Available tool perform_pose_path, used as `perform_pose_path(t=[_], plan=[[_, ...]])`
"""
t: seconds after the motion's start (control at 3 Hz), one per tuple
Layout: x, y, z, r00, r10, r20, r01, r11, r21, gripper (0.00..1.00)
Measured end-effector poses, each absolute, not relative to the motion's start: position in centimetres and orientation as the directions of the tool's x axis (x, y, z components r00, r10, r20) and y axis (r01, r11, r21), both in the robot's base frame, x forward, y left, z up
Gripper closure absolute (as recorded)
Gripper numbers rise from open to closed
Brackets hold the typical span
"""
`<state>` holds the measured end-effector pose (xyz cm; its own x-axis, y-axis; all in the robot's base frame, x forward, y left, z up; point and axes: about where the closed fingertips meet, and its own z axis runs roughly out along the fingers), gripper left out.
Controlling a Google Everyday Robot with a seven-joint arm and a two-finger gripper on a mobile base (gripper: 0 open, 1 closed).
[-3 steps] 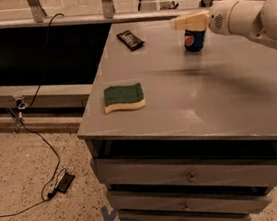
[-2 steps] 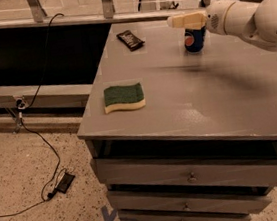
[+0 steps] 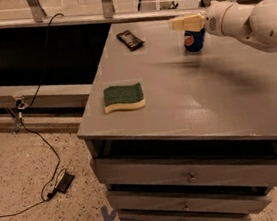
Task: Move pepsi can near sponge
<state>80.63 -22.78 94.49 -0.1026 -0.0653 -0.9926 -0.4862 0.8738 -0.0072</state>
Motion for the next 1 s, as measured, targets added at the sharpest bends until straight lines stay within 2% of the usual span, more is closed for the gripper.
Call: perform_pose_path(t=[0.33,0.67,1.0], plan=[[81.0,-23.3,93.1,-0.116,-0.078,-0.990,-0.475,0.880,-0.013,0.00],[81.1,-23.9,92.0,-0.132,-0.043,-0.990,-0.472,0.881,0.025,0.18],[81.1,-24.5,91.9,-0.128,0.018,-0.992,-0.482,0.873,0.078,0.42]])
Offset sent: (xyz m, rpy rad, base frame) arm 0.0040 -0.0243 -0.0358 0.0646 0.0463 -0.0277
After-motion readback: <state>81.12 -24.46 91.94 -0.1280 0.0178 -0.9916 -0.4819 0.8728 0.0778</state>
